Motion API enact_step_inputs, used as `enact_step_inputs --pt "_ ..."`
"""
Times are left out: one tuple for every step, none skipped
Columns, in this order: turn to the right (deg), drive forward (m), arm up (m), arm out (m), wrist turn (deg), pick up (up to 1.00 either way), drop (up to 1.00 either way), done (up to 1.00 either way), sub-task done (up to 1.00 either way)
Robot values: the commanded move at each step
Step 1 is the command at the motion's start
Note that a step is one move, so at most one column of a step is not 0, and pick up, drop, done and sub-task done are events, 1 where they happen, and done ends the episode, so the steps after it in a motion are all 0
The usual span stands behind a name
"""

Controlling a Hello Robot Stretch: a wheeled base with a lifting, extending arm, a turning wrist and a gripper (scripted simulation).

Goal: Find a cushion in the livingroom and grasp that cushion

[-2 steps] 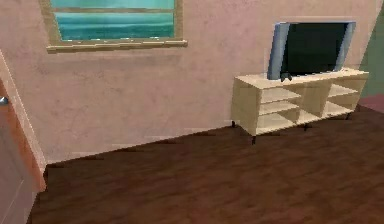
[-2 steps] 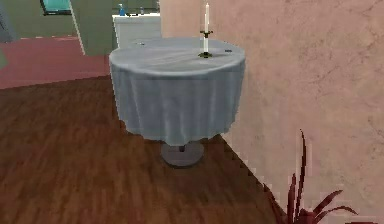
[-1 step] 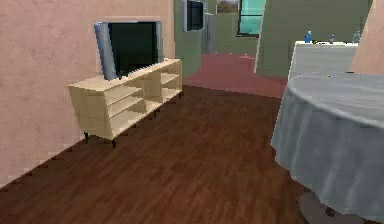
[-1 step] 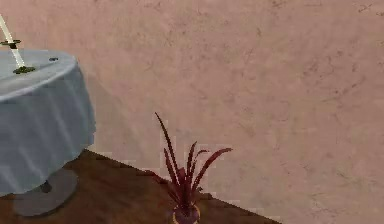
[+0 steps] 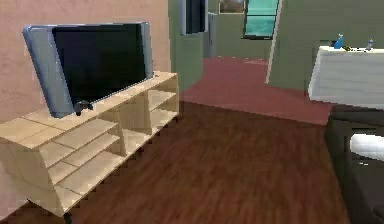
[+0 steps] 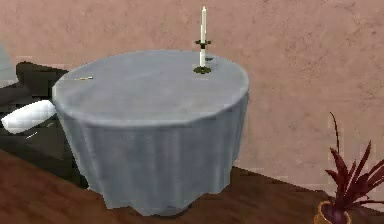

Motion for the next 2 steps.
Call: enact_step_inputs --pt "18.0 0.00 0.00 0.00 0.0 0.00 0.00 0.00 0.00" --pt "0.0 0.15 0.00 0.00 0.0 0.00 0.00 0.00 0.00"
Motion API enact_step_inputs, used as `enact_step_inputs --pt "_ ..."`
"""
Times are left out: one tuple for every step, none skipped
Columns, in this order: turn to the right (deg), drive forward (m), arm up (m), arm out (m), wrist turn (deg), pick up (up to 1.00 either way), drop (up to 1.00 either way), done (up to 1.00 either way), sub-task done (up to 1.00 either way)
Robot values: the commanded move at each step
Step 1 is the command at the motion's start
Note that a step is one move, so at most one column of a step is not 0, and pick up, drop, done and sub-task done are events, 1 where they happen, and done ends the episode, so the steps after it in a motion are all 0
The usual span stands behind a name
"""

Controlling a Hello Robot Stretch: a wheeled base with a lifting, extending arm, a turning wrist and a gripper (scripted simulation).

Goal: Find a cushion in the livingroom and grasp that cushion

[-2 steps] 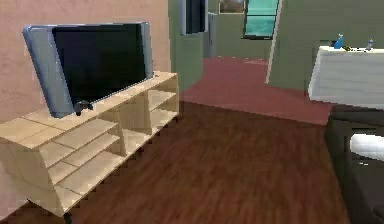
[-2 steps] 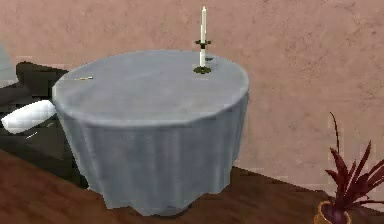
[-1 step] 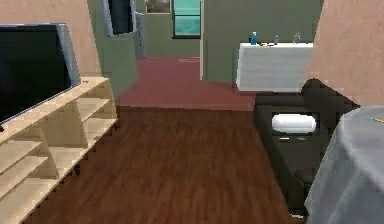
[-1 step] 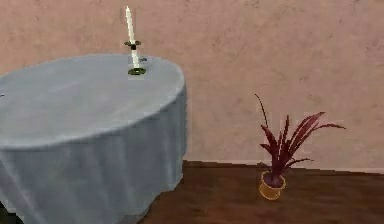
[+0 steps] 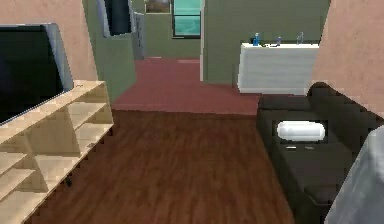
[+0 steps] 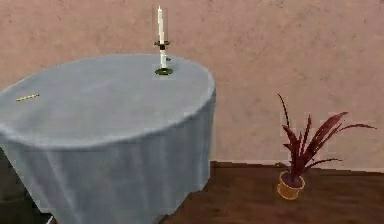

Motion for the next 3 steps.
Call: enact_step_inputs --pt "3.0 0.00 0.00 0.00 0.0 0.00 0.00 0.00 0.00" --pt "0.0 0.90 0.00 0.00 0.0 0.00 0.00 0.00 0.00" --pt "27.0 0.00 0.00 0.00 0.0 0.00 0.00 0.00 0.00"
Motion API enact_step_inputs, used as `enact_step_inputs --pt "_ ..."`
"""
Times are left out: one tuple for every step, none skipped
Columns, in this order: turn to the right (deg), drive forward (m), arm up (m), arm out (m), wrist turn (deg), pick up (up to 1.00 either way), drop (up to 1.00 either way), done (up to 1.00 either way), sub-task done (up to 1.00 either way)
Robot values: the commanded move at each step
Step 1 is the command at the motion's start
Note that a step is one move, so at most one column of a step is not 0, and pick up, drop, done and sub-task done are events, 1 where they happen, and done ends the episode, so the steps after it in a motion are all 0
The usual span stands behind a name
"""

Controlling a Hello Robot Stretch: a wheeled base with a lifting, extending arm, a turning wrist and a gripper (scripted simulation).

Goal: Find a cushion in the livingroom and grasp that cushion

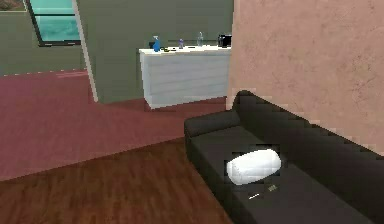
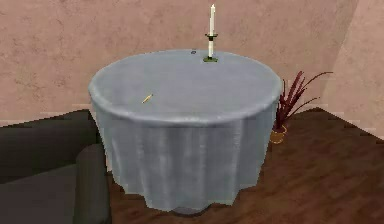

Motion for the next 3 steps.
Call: enact_step_inputs --pt "0.0 0.10 0.00 0.00 0.0 0.00 0.00 0.00 0.00" --pt "-45.0 0.00 0.00 0.00 0.0 0.00 0.00 0.00 0.00" --pt "-21.0 0.00 0.00 0.00 0.0 0.00 0.00 0.00 0.00"
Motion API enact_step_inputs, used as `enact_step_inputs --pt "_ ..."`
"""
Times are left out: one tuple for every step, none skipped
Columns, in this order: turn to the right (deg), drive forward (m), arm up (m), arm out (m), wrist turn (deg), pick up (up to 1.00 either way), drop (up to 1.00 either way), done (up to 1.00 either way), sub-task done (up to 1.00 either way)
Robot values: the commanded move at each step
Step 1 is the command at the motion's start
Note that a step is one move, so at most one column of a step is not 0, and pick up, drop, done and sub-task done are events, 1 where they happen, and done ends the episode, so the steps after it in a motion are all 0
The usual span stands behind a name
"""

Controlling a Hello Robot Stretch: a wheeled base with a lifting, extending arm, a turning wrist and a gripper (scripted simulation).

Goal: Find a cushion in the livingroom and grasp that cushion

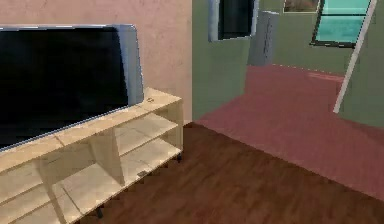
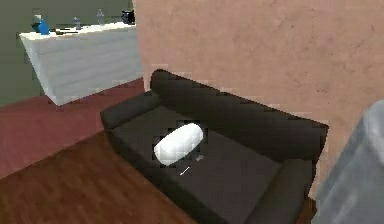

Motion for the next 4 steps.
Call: enact_step_inputs --pt "45.0 0.00 0.00 0.00 0.0 0.00 0.00 0.00 0.00" --pt "12.0 0.00 0.00 0.00 0.0 0.00 0.00 0.00 0.00" --pt "0.0 0.55 0.00 0.00 0.0 0.00 0.00 0.00 0.00" --pt "-33.0 0.00 0.00 0.00 0.0 0.00 0.00 0.00 0.00"
